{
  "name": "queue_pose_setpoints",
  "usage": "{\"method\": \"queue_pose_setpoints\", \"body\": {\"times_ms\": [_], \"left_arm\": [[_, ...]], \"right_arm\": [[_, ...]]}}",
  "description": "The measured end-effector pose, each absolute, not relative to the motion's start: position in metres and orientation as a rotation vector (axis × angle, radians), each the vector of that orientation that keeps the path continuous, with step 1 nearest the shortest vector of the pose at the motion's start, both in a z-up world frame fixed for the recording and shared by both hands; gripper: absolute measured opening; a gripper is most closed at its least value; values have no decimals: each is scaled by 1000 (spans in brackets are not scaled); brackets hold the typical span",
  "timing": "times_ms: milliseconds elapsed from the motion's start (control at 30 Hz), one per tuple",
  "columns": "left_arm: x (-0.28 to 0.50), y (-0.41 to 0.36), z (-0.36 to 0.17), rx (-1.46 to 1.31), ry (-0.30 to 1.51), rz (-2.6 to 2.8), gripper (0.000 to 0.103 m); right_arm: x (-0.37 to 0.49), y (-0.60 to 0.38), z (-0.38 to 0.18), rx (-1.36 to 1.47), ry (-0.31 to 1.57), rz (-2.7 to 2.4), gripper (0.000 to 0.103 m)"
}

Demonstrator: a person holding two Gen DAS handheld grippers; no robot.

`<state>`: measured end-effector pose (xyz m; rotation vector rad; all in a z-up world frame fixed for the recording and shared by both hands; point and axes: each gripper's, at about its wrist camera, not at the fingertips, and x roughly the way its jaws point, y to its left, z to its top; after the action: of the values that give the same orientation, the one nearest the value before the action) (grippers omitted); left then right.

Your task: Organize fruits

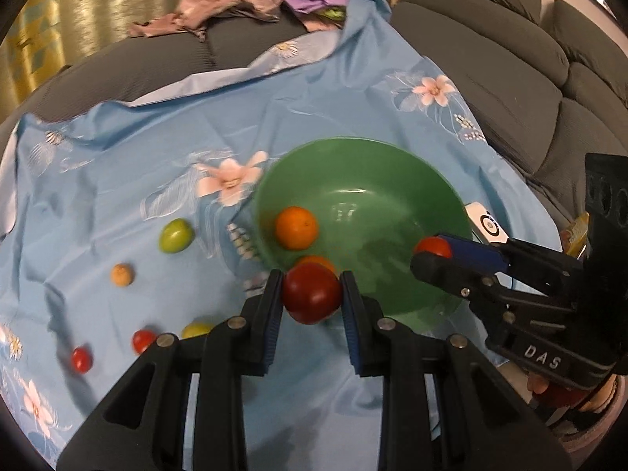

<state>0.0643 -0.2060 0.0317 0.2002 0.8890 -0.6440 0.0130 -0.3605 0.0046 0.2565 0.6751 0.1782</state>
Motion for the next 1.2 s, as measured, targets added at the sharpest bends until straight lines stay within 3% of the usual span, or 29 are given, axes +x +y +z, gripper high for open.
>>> {"method": "queue_pose_setpoints", "body": {"times_ms": [300,333,400,433,667,1200], "left_arm": [[78,-244,10,248,943,-694,29],[78,-246,8,253,948,-690,33],[77,-245,7,252,948,-690,59],[76,-243,8,246,941,-685,64],[68,-194,18,173,925,-603,79],[-6,-8,-2,-12,1003,-221,81]], "right_arm": [[17,-384,-6,295,704,108,31],[17,-386,-8,303,712,96,31],[18,-389,-9,320,718,87,31],[18,-392,-10,335,716,88,32],[6,-403,-4,400,686,84,34],[-12,-343,21,326,691,238,35]]}}
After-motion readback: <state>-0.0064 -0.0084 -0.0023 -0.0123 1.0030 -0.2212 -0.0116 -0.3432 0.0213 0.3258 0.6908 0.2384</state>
